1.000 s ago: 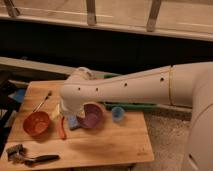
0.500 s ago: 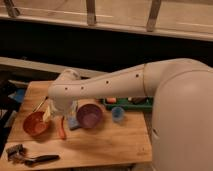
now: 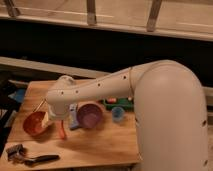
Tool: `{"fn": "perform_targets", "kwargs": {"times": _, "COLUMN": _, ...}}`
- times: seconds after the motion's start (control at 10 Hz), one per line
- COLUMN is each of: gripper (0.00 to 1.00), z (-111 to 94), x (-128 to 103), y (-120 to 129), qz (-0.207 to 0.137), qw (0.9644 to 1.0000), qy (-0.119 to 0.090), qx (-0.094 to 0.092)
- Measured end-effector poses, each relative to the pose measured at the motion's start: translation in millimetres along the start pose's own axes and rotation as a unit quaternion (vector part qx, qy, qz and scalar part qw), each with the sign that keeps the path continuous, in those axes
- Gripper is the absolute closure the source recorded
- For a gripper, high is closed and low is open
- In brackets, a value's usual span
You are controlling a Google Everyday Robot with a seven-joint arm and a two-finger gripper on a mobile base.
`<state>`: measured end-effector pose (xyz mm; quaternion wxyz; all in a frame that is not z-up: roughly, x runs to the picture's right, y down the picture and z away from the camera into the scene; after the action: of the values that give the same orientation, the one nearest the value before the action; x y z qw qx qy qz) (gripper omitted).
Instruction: Place pepper in red bowl
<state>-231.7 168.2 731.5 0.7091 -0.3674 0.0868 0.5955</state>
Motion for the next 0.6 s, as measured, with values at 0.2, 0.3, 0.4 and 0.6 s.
{"fn": "perform_targets", "kwargs": {"times": 0.2, "gripper": 0.2, "z": 15, "x": 3, "y": -3, "qz": 0.002, "qw": 0.9999, "qy": 0.015, "qx": 0.005}}
{"fn": "perform_targets", "kwargs": {"times": 0.3, "gripper": 0.2, "z": 21, "x": 5, "y": 0, "qz": -0.001, "qw": 0.9997, "qy": 0.022, "qx": 0.007}}
{"fn": "perform_targets", "kwargs": {"times": 0.4, "gripper": 0.2, "z": 25, "x": 7, "y": 1, "qz": -0.001, "qw": 0.9996, "qy": 0.027, "qx": 0.007}}
{"fn": "perform_targets", "kwargs": {"times": 0.6, "gripper": 0.2, "z": 36, "x": 15, "y": 5, "qz": -0.004, "qw": 0.9992, "qy": 0.04, "qx": 0.005}}
